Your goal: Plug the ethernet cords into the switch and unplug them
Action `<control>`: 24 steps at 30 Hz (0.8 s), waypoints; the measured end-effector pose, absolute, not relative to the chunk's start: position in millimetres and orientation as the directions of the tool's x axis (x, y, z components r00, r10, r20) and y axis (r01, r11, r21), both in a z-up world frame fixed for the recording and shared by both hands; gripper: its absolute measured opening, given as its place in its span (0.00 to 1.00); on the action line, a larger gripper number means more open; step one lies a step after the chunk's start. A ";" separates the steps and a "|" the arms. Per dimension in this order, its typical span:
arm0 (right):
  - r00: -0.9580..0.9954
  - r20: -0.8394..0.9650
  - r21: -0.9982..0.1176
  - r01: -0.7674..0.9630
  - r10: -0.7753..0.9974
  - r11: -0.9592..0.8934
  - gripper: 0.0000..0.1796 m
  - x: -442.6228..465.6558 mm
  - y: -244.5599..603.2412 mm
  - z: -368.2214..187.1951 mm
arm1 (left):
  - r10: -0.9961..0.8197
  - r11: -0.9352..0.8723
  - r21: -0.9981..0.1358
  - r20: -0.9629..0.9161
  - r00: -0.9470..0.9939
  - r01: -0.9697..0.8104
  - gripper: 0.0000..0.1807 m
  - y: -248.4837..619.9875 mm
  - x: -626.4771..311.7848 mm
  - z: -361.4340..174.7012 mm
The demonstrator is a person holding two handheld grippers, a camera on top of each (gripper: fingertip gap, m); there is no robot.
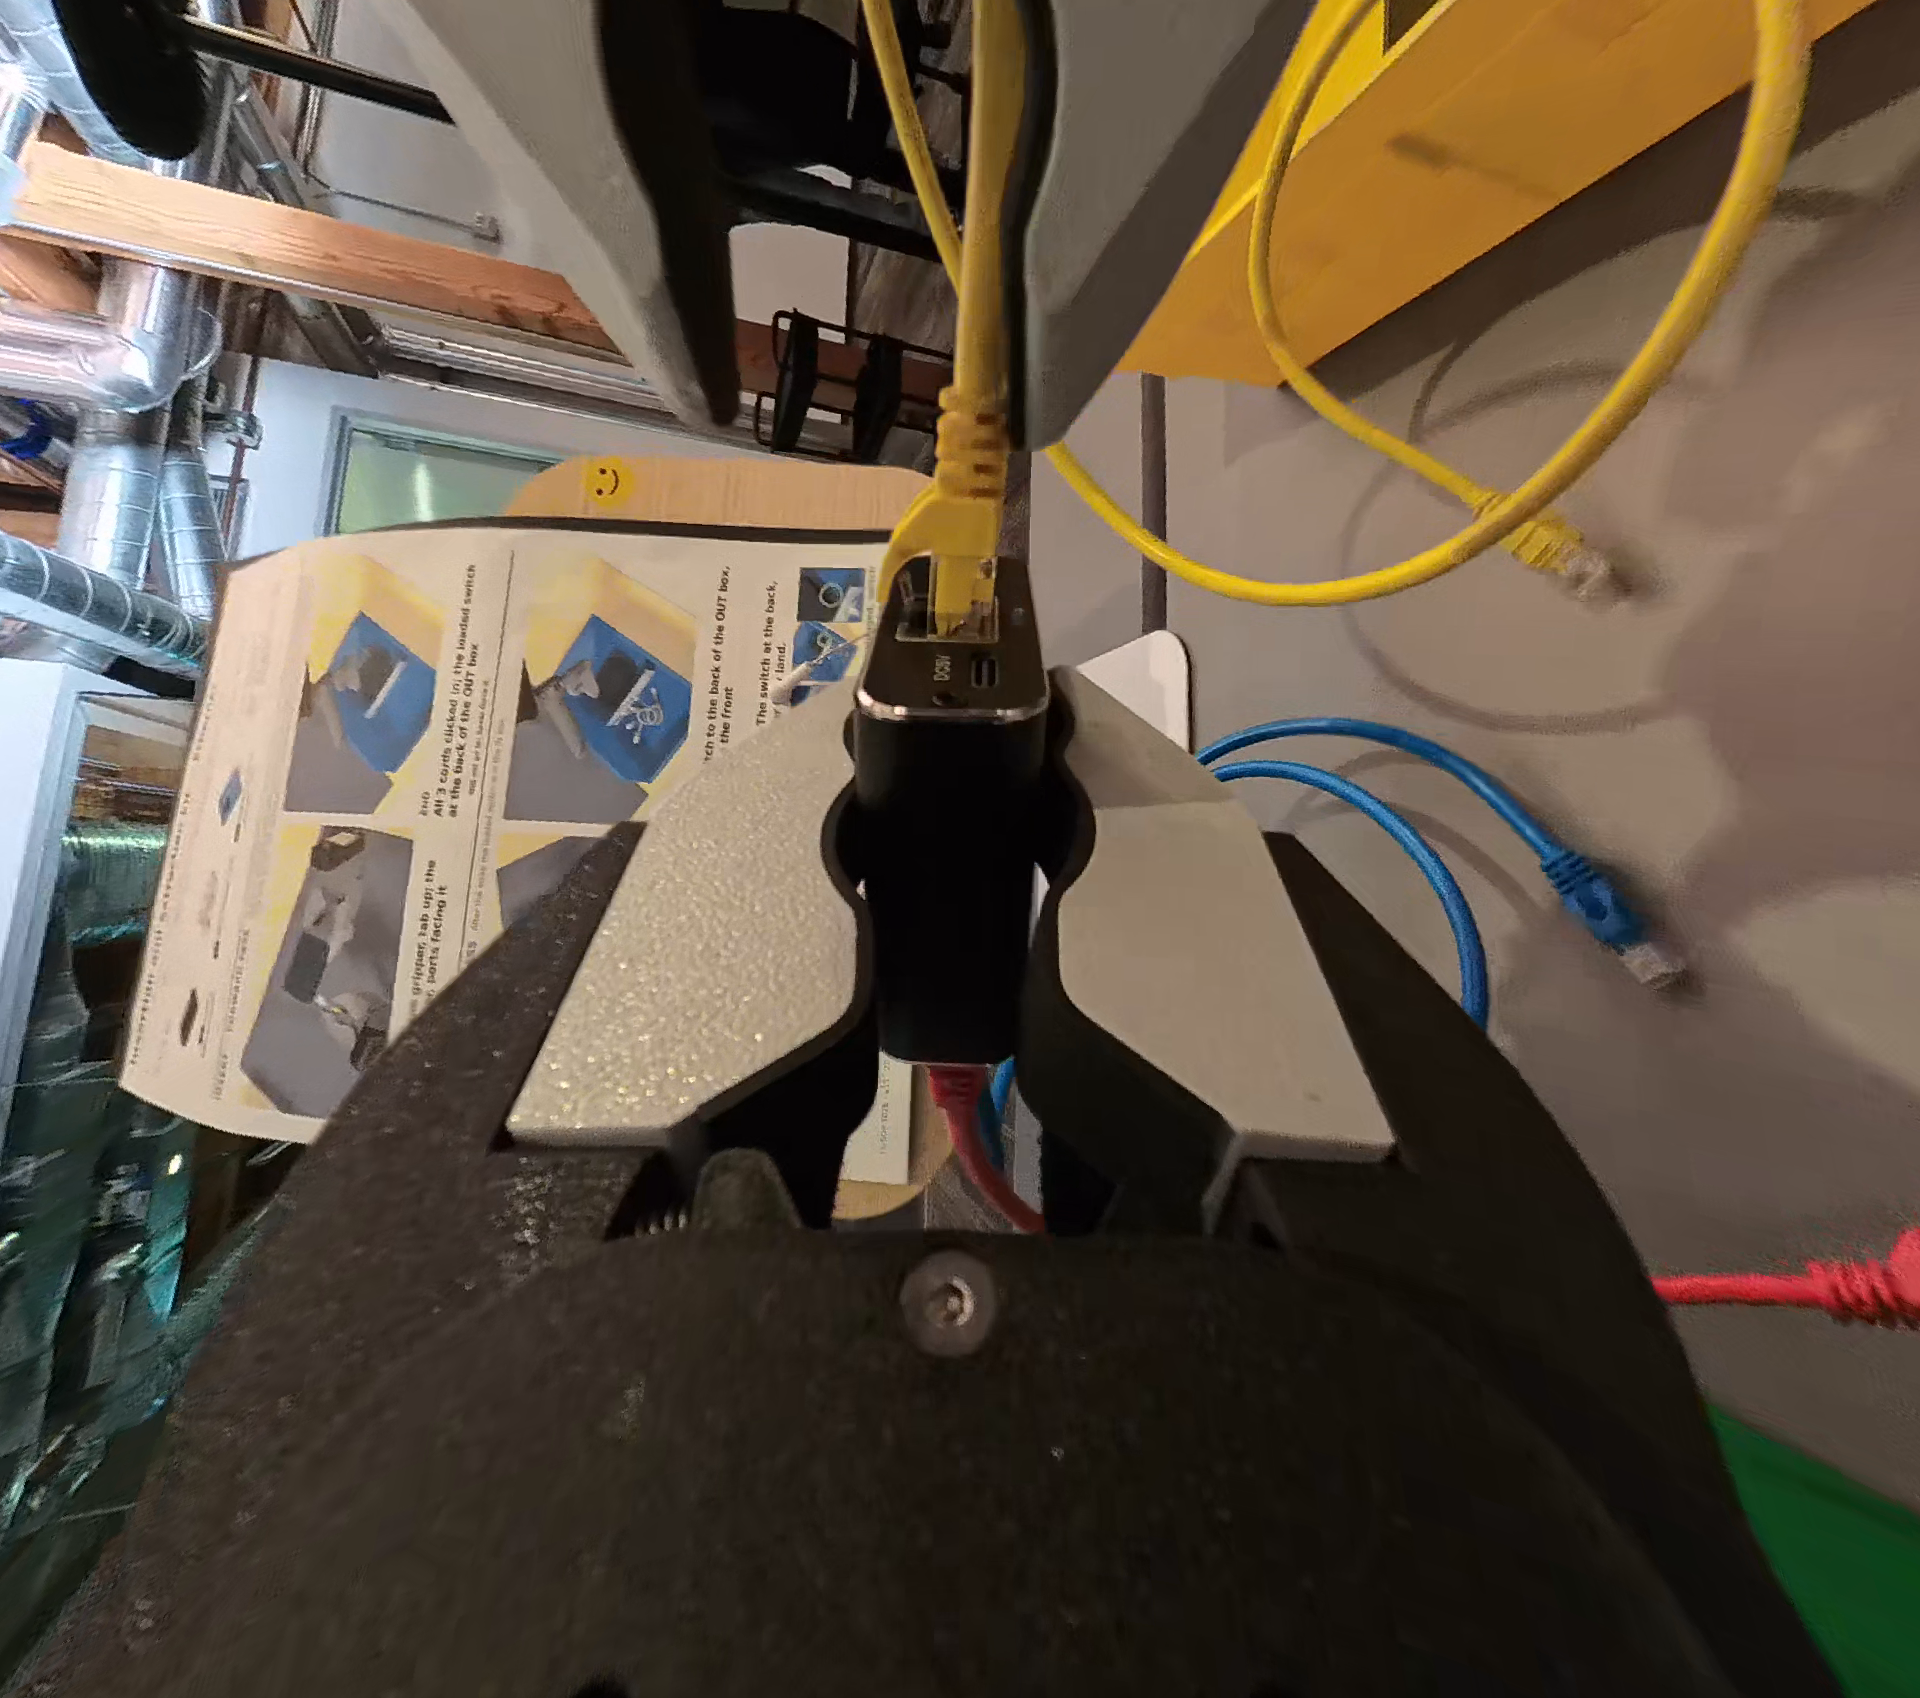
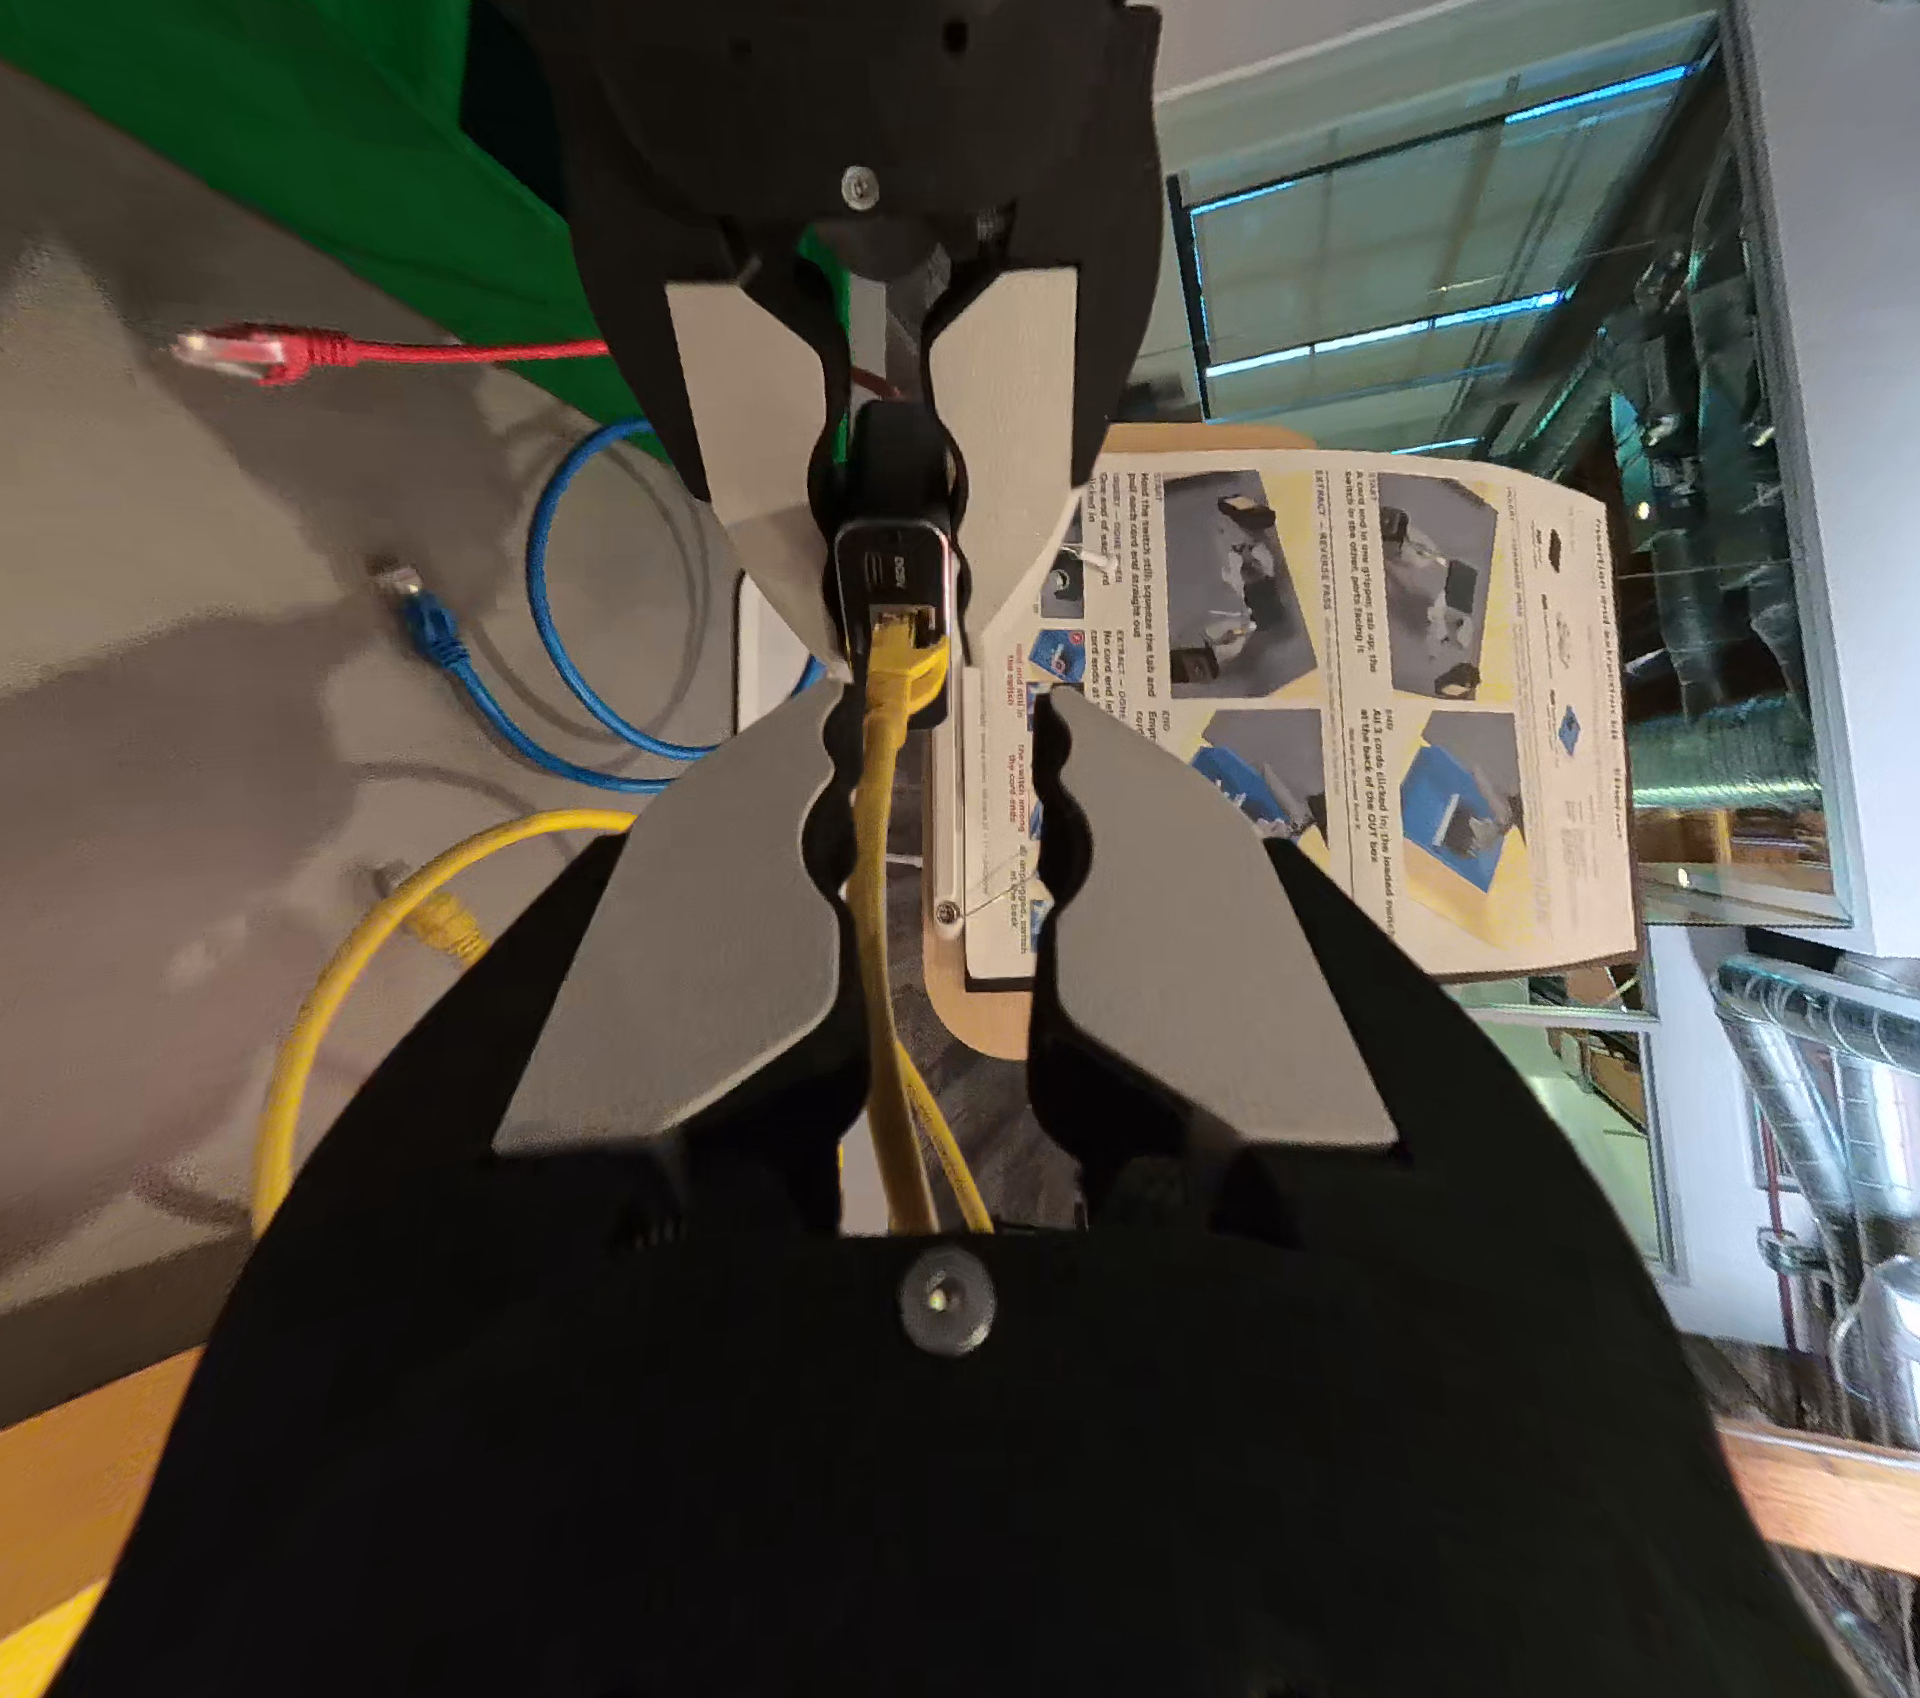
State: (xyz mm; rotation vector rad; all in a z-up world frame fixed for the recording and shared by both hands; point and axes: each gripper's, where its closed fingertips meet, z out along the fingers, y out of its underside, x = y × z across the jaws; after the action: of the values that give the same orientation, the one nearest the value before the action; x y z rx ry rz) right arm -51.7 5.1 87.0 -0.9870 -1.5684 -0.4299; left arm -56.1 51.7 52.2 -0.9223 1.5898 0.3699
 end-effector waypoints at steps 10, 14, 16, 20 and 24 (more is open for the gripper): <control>-0.004 0.938 -0.224 0.758 0.348 0.612 0.14 -56.9 5.3 79.7 | -0.336 0.660 -0.244 -0.942 0.011 -0.710 0.15 45.3 -48.9 55.6; -0.017 0.941 -0.199 0.778 0.337 0.596 0.12 -56.7 9.7 75.1 | -0.330 0.672 -0.243 -0.944 0.011 -0.700 0.14 41.4 -46.1 57.8; -0.014 0.942 -0.201 0.777 0.336 0.597 0.11 -57.0 10.0 75.5 | -0.331 0.675 -0.246 -0.944 0.013 -0.696 0.15 41.3 -46.3 57.9; -0.005 0.951 -0.193 0.773 0.309 0.605 0.09 -57.6 9.5 79.7 | -0.336 0.676 -0.261 -0.941 0.027 -0.689 0.15 42.5 -47.7 59.3; -0.014 0.954 -0.176 0.781 0.298 0.600 0.09 -56.9 9.6 79.0 | -0.336 0.671 -0.259 -0.941 0.027 -0.695 0.15 43.0 -47.5 59.2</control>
State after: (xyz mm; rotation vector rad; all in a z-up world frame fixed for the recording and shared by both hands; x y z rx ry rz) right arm -56.9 9.6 79.0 -0.9256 -1.5919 -0.4862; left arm -47.5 43.0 59.2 -0.8729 1.5750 0.3400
